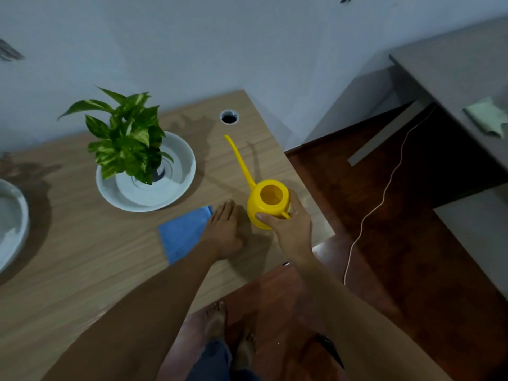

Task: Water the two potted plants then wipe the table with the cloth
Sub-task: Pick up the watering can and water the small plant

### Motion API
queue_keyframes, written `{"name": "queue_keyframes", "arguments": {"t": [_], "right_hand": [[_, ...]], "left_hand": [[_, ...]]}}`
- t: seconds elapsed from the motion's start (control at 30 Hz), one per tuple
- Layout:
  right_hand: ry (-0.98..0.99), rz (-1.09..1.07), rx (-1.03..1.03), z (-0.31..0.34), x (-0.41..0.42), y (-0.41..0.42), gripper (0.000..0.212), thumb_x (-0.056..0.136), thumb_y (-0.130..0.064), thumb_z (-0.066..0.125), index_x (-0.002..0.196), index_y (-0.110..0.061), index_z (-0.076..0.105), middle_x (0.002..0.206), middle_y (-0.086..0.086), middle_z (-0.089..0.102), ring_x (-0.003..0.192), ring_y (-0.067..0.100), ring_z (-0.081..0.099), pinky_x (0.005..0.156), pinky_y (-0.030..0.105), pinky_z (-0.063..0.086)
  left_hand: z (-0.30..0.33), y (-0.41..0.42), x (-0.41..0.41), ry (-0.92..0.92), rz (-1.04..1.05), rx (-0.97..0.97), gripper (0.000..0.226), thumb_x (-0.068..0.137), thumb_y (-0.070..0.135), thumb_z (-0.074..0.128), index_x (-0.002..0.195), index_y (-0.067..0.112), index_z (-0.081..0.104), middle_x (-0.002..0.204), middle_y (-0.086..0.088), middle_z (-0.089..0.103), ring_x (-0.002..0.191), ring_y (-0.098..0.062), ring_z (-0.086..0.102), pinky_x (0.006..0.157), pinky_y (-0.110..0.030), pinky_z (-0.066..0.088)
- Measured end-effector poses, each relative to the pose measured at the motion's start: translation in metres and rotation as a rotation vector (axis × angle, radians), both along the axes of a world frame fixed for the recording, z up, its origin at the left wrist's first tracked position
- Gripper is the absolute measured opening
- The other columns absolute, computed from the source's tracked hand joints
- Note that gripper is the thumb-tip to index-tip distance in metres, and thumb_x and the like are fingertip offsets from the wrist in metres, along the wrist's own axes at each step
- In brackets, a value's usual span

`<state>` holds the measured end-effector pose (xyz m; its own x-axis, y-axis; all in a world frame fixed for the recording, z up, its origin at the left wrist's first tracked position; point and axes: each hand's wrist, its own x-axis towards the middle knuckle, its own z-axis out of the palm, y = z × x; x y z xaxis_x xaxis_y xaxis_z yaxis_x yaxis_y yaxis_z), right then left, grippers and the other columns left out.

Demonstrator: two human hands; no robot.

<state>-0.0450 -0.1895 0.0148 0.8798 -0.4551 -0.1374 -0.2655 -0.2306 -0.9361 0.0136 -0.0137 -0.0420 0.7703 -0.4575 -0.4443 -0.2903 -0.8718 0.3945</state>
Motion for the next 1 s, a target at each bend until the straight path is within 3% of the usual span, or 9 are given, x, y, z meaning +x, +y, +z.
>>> {"name": "queue_keyframes", "arguments": {"t": [0.13, 0.47, 0.57, 0.7, 0.77, 0.9, 1.0], "right_hand": [[-0.071, 0.056, 0.01, 0.024, -0.002, 0.01, 0.066, 0.067, -0.017, 0.096, 0.125, -0.021, 0.065, 0.11, -0.008, 0.075, 0.101, 0.008, 0.07, 0.089, 0.03, 0.059], [-0.184, 0.198, -0.007, 0.104, -0.008, 0.076, 0.055, 0.075, -0.024, 0.092, 0.122, -0.014, 0.065, 0.111, -0.004, 0.074, 0.096, 0.0, 0.068, 0.081, 0.015, 0.053], [-0.197, 0.225, -0.044, 0.12, -0.01, 0.105, 0.057, 0.075, -0.029, 0.091, 0.124, -0.015, 0.064, 0.112, -0.005, 0.073, 0.097, 0.006, 0.068, 0.079, 0.014, 0.053], [-0.196, 0.245, -0.07, 0.138, -0.016, 0.147, 0.059, 0.077, -0.03, 0.089, 0.127, -0.014, 0.062, 0.109, -0.007, 0.067, 0.096, 0.009, 0.063, 0.071, 0.0, 0.043], [-0.198, 0.227, -0.09, 0.145, -0.021, 0.167, 0.06, 0.078, -0.031, 0.089, 0.128, -0.012, 0.061, 0.11, -0.005, 0.068, 0.097, 0.01, 0.062, 0.073, 0.003, 0.045], [-0.161, 0.134, -0.14, 0.153, -0.032, 0.207, 0.061, 0.077, -0.04, 0.088, 0.126, -0.015, 0.063, 0.116, -0.001, 0.072, 0.1, 0.013, 0.064, 0.081, 0.024, 0.05], [-0.138, 0.062, -0.189, 0.161, -0.037, 0.233, 0.061, 0.075, -0.045, 0.087, 0.124, -0.017, 0.065, 0.114, -0.002, 0.073, 0.101, 0.017, 0.067, 0.084, 0.031, 0.054]], "left_hand": [[0.014, 0.009, 0.002, -0.047, 0.057, -0.072, 0.094, 0.094, 0.038, 0.064, 0.164, 0.011, 0.008, 0.174, -0.009, 0.005, 0.161, -0.027, 0.002, 0.129, -0.042, 0.009], [0.058, 0.09, -0.026, -0.1, 0.292, -0.004, 0.092, 0.098, 0.05, 0.059, 0.164, 0.008, 0.011, 0.174, -0.013, 0.002, 0.161, -0.027, 0.001, 0.128, -0.038, 0.007], [0.063, 0.127, -0.036, -0.114, 0.342, 0.005, 0.094, 0.096, 0.049, 0.062, 0.164, 0.008, 0.011, 0.173, -0.014, 0.004, 0.161, -0.029, 0.005, 0.128, -0.042, 0.013], [0.063, 0.166, -0.049, -0.109, 0.374, 0.003, 0.089, 0.095, 0.045, 0.063, 0.163, 0.013, 0.016, 0.172, -0.015, 0.013, 0.16, -0.032, 0.01, 0.127, -0.046, 0.019], [0.055, 0.185, -0.054, -0.108, 0.362, -0.005, 0.086, 0.095, 0.045, 0.063, 0.163, 0.015, 0.018, 0.171, -0.017, 0.014, 0.16, -0.034, 0.011, 0.127, -0.046, 0.018], [0.033, 0.224, -0.058, -0.129, 0.293, -0.001, 0.089, 0.096, 0.05, 0.06, 0.163, 0.01, 0.019, 0.17, -0.021, 0.017, 0.159, -0.037, 0.014, 0.128, -0.045, 0.017], [0.019, 0.249, -0.056, -0.091, 0.241, 0.008, 0.102, 0.087, 0.069, 0.038, 0.163, 0.004, 0.015, 0.17, -0.021, 0.015, 0.159, -0.037, 0.011, 0.129, -0.044, 0.013]]}}
